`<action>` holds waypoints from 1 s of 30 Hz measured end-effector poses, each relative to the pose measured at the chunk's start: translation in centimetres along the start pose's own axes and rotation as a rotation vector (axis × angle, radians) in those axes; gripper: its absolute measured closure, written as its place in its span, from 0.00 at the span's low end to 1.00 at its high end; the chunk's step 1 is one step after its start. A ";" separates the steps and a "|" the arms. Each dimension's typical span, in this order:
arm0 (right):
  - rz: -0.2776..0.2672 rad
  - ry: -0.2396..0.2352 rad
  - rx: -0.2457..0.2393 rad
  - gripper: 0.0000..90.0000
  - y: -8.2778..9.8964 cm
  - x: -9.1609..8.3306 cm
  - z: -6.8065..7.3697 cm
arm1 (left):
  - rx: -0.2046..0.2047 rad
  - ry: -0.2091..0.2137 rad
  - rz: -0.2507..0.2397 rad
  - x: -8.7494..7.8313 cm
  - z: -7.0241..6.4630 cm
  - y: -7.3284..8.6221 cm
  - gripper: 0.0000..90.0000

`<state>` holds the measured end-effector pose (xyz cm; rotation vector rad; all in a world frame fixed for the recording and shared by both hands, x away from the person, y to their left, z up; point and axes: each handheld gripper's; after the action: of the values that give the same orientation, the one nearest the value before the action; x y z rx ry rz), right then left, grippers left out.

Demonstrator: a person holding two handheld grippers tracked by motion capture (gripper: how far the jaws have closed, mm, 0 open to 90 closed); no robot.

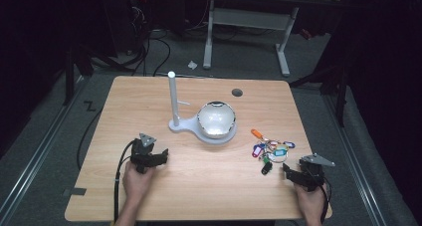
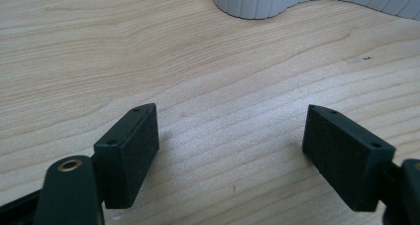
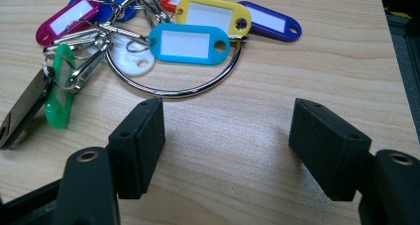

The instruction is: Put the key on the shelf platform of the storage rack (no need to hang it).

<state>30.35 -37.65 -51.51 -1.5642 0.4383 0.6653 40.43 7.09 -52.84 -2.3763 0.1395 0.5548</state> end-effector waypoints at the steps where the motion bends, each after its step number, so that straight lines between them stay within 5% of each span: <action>1: 0.000 0.000 0.000 0.34 0.0 0.0 0.0 | 0.000 0.000 0.000 0.0 0.0 0.0 0.25; 30: 0.000 0.005 0.000 0.37 -0.1 0.1 0.0 | 0.011 0.006 0.002 0.0 0.1 0.0 0.25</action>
<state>30.47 -37.63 -51.48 -1.5659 0.4417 0.6613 40.42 7.17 -52.86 -2.3680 0.1470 0.5464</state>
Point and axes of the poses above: each handheld gripper's, and its own axes: x roughly forward along the jaws, y roughly out of its underside, z roughly to its left, and after that the axes turned 6 degrees about -z, right-handed
